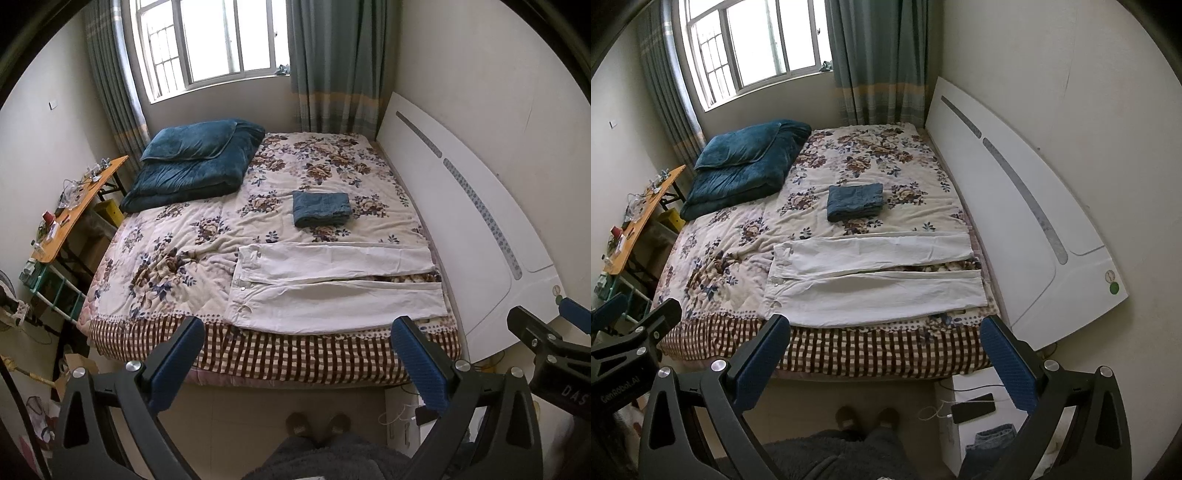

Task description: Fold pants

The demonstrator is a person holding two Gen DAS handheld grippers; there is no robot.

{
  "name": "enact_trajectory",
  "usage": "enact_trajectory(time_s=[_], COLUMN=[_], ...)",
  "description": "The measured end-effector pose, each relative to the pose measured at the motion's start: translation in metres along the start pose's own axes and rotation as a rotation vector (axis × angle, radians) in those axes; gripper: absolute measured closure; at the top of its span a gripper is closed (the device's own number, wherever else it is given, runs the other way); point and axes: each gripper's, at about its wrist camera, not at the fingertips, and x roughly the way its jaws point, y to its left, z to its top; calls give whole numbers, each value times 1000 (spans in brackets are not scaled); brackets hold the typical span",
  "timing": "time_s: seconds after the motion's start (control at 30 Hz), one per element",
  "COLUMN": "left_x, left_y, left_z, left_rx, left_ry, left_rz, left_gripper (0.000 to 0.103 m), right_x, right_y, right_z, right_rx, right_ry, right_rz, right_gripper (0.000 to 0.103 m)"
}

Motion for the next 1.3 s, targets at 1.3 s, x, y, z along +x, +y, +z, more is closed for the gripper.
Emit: enact_trajectory(time_s=[1.3], left_x=[56], left_y=[-18], left_z=[34], left_rx=[-47], left_ry=[-53], left_rz=[80], left_gripper=[0], right_x=[79], right_y=[-28], right_z=[12], right_rx=[69], right_ry=[4], right_rz=[45], right_gripper=[0])
